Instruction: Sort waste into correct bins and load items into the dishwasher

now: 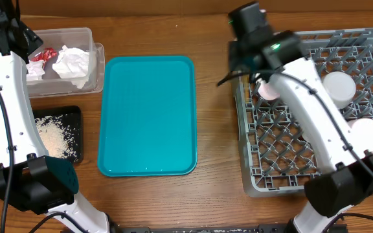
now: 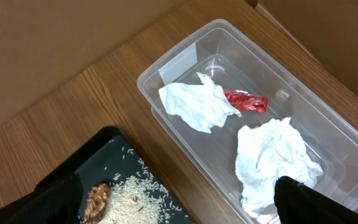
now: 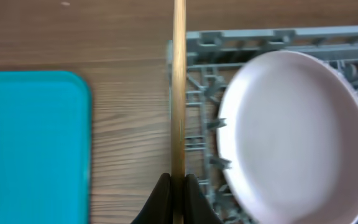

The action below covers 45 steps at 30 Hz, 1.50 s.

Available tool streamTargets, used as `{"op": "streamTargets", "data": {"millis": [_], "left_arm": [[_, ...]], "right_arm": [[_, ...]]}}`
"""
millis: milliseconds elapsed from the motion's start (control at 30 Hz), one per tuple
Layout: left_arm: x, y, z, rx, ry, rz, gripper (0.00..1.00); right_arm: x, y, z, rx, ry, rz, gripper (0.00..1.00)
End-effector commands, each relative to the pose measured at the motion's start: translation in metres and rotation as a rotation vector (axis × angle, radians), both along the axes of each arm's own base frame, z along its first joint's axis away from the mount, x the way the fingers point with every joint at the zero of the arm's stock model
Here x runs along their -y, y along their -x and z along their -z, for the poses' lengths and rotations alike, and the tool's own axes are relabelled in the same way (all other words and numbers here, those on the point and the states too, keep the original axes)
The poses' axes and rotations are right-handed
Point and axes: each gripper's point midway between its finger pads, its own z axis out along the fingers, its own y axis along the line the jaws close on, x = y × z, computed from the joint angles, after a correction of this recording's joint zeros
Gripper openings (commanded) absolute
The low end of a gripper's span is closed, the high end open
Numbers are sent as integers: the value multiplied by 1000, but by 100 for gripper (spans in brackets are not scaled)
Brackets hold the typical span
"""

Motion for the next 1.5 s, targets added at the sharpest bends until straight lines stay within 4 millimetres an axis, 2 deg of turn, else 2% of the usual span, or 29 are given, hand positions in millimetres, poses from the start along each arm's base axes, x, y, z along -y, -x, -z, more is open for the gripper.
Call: {"op": "streamTargets", "data": {"millis": [0, 167, 367, 533, 867, 1033, 1167, 1300, 1333, 1367, 1400, 1467], "left_arm": [[2, -1, -2, 13, 1, -5, 100], [3, -2, -2, 13, 1, -4, 100], [3, -2, -2, 13, 1, -3, 100], [3, -2, -2, 13, 1, -3, 100], [3, -2, -2, 13, 1, -3, 100], [3, -2, -2, 12, 1, -3, 100], [3, -2, -2, 12, 1, -3, 100], [3, -2, -2, 13, 1, -3, 100], [3, -2, -2, 13, 1, -3, 100], [3, -2, -2, 13, 1, -3, 100], [3, -2, -2, 13, 1, -3, 100], [3, -2, -2, 13, 1, -3, 100]], "right_arm": [[15, -1, 18, -60, -1, -47, 4], [49, -6, 36, -92, -14, 27, 4], [46, -6, 53, -124, -98, 12, 4], [46, -6, 56, -124, -99, 12, 31], [47, 5, 59, -171, -107, 39, 31], [46, 18, 53, -197, -145, 82, 15], [42, 39, 18, -154, -206, 110, 15], [32, 74, -41, -47, -277, 63, 16], [30, 88, -59, -12, -297, 56, 16], [26, 115, -87, 51, -324, 19, 17], [23, 134, -104, 90, -337, -13, 17], [26, 162, -121, 132, -349, -9, 20]]}}
